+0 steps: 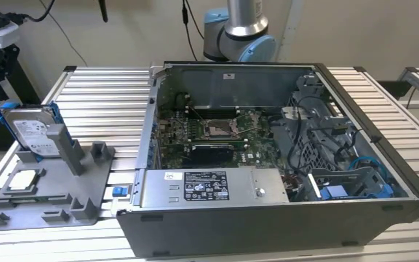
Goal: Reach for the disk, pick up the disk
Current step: 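Pick up the disk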
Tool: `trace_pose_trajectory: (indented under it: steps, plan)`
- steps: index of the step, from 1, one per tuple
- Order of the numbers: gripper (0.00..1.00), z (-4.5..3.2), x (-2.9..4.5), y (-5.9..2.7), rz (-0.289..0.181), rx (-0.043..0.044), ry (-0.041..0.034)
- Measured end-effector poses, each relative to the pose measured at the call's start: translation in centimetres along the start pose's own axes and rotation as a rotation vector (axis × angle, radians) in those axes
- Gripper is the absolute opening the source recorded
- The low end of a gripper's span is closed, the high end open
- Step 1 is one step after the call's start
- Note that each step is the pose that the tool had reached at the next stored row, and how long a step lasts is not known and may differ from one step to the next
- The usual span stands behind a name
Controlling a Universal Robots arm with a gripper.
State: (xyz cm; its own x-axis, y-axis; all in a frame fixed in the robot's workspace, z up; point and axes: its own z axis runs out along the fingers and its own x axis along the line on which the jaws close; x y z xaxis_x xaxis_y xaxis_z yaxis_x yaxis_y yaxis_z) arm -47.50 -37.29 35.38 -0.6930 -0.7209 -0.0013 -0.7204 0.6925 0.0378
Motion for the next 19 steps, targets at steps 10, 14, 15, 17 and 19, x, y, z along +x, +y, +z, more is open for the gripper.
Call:
trace_pose_trajectory:
  steps: [10, 14, 15, 17, 19]
  plan:
    - [0.00, 0.00, 0.00, 0.00, -0.179, -0.0002, 0.0067]
    - [0.00, 0.00, 0.00, 0.00, -0.207, -0.0002, 0.0078]
    - [0.00, 0.00, 0.00, 0.00, -0.207, -0.0002, 0.0078]
    - [0.00, 0.00, 0.00, 0.00, -0.207, -0.0002, 0.0078]
    - [0.00, 0.00, 0.00, 0.00, -0.207, -0.0003, 0.0079]
